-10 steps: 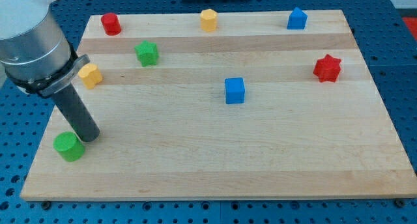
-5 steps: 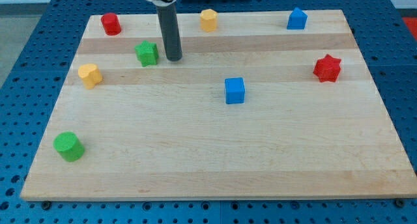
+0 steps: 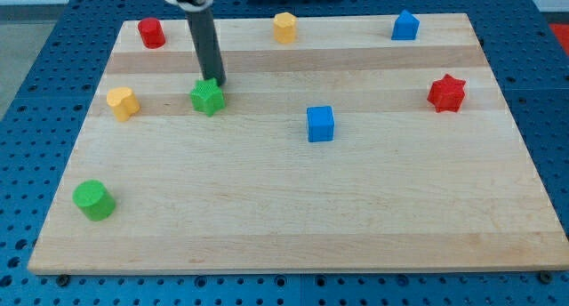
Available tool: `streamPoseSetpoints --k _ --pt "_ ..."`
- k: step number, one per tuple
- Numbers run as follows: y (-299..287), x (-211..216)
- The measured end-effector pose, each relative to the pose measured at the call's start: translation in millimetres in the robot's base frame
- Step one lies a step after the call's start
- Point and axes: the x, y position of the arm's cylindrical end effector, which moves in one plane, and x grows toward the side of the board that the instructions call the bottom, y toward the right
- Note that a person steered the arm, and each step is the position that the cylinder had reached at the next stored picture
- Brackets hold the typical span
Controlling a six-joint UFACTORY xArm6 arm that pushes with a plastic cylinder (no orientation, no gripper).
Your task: Push the green star towards the bottom center
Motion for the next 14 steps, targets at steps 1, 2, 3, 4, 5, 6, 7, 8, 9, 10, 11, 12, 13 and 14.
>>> streamPoseSetpoints --k 1,2,3,4,5,6,7,8,9,10,11,12,13,14 --pt "10 29" --pt "5 21" --pt "-12 4" --pt "-24 -6" --pt "-24 28" --pt "-1 85" --pt "20 119" --pt "6 114" --pt "-38 113" --pt "-48 128" --pt "-10 156" --pt "41 181" --pt "52 184" --pt "9 183"
